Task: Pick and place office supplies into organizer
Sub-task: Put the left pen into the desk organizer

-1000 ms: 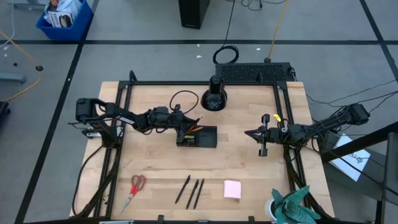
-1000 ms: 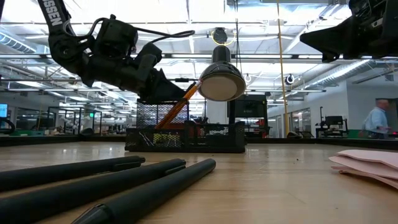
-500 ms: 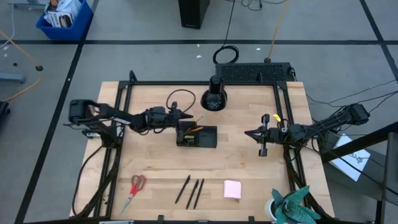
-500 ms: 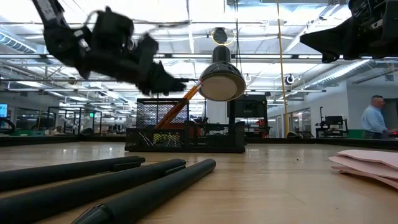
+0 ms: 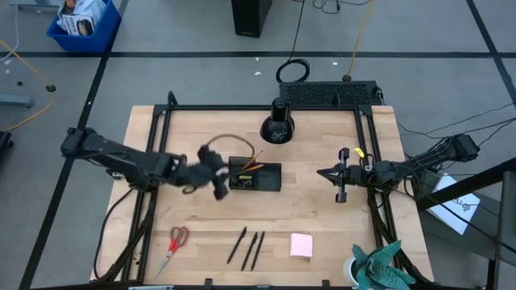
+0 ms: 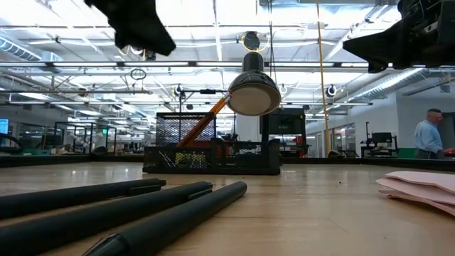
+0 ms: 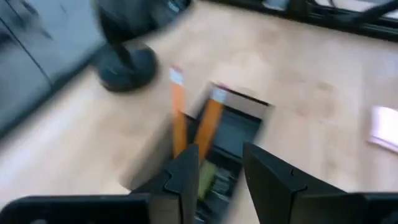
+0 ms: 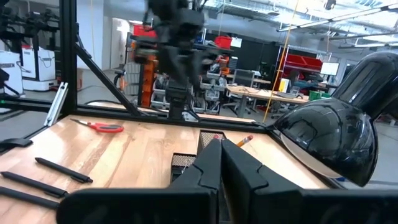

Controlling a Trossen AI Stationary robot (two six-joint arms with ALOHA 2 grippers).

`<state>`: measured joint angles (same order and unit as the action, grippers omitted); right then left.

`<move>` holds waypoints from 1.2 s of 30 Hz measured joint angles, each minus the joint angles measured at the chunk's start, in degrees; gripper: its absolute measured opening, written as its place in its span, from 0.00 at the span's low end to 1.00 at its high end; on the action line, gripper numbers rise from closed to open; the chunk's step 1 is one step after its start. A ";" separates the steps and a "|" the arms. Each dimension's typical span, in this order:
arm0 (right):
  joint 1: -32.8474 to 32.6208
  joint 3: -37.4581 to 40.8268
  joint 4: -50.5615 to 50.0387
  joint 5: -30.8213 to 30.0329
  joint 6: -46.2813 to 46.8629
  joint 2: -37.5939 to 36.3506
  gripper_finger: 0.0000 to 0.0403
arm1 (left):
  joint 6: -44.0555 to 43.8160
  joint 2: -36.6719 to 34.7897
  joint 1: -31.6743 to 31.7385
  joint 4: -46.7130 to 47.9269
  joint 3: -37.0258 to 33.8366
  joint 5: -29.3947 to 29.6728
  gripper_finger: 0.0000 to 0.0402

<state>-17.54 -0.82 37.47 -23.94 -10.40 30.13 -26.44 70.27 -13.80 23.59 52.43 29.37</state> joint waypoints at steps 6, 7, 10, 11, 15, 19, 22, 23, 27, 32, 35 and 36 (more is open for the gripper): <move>0.00 -0.02 -0.55 0.02 1.37 0.18 0.01 | -13.72 8.63 -10.31 0.97 1.88 -6.58 0.32; 0.00 0.00 -0.96 0.00 1.39 0.20 0.01 | -14.67 10.35 -11.86 0.53 1.75 -7.63 0.32; -0.02 -0.02 -1.38 0.00 2.08 0.43 0.01 | -17.31 16.40 -15.44 -5.04 1.73 -10.48 0.32; -0.01 -0.01 -1.33 0.00 2.22 0.55 0.01 | -18.17 18.06 -16.49 -6.22 1.71 -10.48 0.32; -0.02 0.00 -1.29 0.00 2.43 0.79 0.01 | -22.92 24.12 -19.36 -8.71 4.61 -10.49 0.32; -0.01 0.00 -0.82 0.00 2.41 0.77 0.01 | -24.70 29.05 -20.20 -8.03 9.59 -11.72 0.32; -0.01 0.00 -0.77 0.00 2.39 0.80 0.01 | -24.84 32.56 -20.20 -4.05 13.89 -12.76 0.32; -0.01 -0.01 -0.82 0.00 2.37 0.82 0.01 | -25.06 33.62 -20.20 -1.87 15.32 -12.87 0.32; -0.02 0.00 -0.83 0.00 2.33 0.79 0.01 | -28.41 37.76 -19.93 5.56 20.22 -15.15 0.32; -0.01 -0.02 -0.87 0.00 2.28 0.80 0.01 | -33.04 41.84 -18.55 12.05 24.64 -18.78 0.32; -0.02 0.00 -0.88 0.00 2.26 0.81 0.01 | -35.86 43.08 -17.72 15.18 26.67 -19.37 0.32; -0.01 -0.01 -0.87 0.00 2.26 0.79 0.01 | -37.19 43.40 -17.39 15.66 27.11 -19.90 0.32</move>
<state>-17.55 -0.83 36.60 -23.94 -8.14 30.92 -63.63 113.67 -31.19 39.24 79.54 9.47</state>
